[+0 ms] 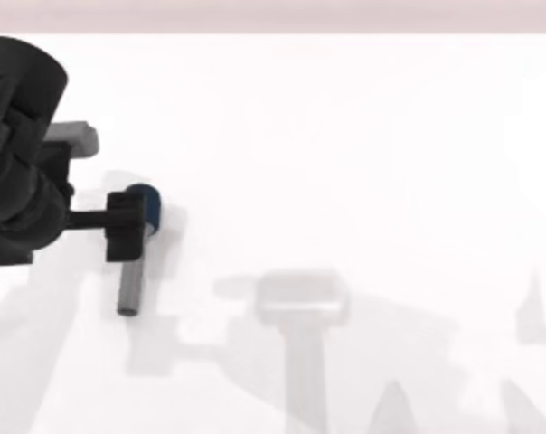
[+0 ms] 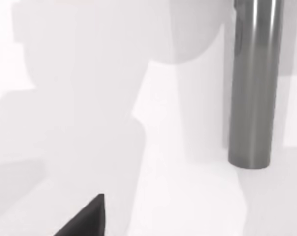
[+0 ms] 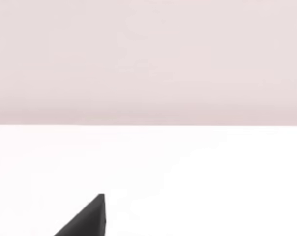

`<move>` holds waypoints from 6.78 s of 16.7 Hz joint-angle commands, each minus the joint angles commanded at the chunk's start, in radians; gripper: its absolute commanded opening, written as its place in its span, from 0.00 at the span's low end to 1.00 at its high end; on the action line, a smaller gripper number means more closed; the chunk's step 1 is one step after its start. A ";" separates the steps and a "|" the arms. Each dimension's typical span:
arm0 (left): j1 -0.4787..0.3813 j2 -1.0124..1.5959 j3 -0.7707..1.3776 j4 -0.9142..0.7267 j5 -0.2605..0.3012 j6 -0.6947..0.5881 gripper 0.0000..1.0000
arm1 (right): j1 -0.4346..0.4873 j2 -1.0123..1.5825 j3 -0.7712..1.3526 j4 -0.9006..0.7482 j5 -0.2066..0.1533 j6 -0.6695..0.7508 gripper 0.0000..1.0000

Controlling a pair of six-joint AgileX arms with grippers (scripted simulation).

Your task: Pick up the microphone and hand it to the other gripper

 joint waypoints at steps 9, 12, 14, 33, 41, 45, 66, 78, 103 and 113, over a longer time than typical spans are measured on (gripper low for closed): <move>-0.045 0.210 0.168 -0.113 0.006 -0.039 1.00 | 0.000 0.000 0.000 0.000 0.000 0.000 1.00; -0.040 0.209 0.164 -0.108 0.006 -0.038 1.00 | 0.000 0.000 0.000 0.000 0.000 0.000 1.00; -0.042 0.231 0.146 -0.073 0.006 -0.037 1.00 | 0.000 0.000 0.000 0.000 0.000 0.000 1.00; -0.052 0.424 -0.002 0.271 0.006 -0.043 0.55 | 0.000 0.000 0.000 0.000 0.000 0.000 1.00; -0.052 0.424 -0.002 0.271 0.006 -0.043 0.00 | 0.000 0.000 0.000 0.000 0.000 0.000 1.00; -0.052 0.424 -0.002 0.271 0.006 -0.043 0.00 | 0.000 0.000 0.000 0.000 0.000 0.000 1.00; 0.000 0.109 -0.250 1.285 0.370 0.200 0.00 | 0.000 0.000 0.000 0.000 0.000 0.000 1.00; 0.010 -0.030 -0.331 1.597 0.505 0.278 0.00 | 0.000 0.000 0.000 0.000 0.000 0.000 1.00; -0.348 0.116 -0.278 1.746 0.130 0.278 0.00 | 0.021 0.066 0.039 0.034 -0.052 0.000 1.00; -0.348 0.116 -0.278 1.746 0.130 0.278 0.00 | 0.181 0.819 0.458 0.403 -0.487 0.029 1.00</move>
